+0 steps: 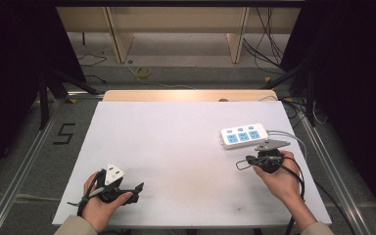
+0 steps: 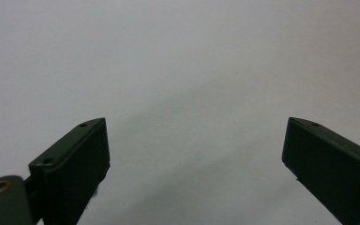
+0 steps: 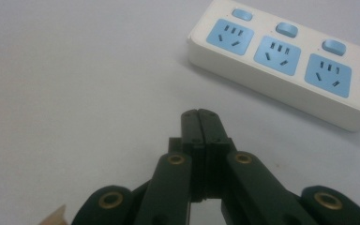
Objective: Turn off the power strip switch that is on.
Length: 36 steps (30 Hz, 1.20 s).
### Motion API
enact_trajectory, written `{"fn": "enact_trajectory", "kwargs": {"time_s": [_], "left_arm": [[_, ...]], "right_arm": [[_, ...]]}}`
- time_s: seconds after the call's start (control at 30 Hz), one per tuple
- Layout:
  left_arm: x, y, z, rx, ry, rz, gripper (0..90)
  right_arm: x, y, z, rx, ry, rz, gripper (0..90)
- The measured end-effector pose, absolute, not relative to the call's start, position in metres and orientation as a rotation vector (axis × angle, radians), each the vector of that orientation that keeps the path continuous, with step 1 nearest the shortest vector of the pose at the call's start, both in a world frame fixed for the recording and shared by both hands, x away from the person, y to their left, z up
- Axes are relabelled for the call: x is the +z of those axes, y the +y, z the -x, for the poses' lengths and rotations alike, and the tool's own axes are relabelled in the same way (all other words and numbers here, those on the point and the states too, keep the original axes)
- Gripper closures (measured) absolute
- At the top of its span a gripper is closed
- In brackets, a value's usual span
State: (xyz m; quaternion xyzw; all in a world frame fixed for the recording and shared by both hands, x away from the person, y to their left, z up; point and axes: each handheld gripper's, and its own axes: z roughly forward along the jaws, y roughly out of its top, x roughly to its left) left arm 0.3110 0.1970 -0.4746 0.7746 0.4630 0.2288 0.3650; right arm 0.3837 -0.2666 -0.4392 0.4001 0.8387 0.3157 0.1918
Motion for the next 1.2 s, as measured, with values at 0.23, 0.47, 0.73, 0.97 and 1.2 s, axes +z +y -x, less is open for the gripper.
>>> {"fn": "enact_trajectory", "kwargs": {"time_s": [0.23,0.47,0.73,0.97,1.2], "left_arm": [[-0.475,0.197,-0.311,0.597,1.189,-1.994,7.3],[-0.475,0.197,-0.311,0.592,1.193,-1.993,7.5],[-0.475,0.196,-0.311,0.596,1.184,-1.997,7.5],[-0.474,0.196,-0.311,0.6,1.186,-1.997,7.5],[-0.474,0.196,-0.311,0.602,1.186,-1.992,7.5]], "right_arm": [[-0.435,-0.264,-0.391,0.885,2.352,-1.134,90.0],[-0.432,-0.262,-0.396,0.885,2.349,-1.136,90.0],[-0.429,-0.257,-0.403,0.875,2.354,-1.136,90.0],[-0.425,-0.255,-0.408,0.868,2.352,-1.136,90.0],[-0.422,-0.255,-0.413,0.865,2.345,-1.146,90.0]]}}
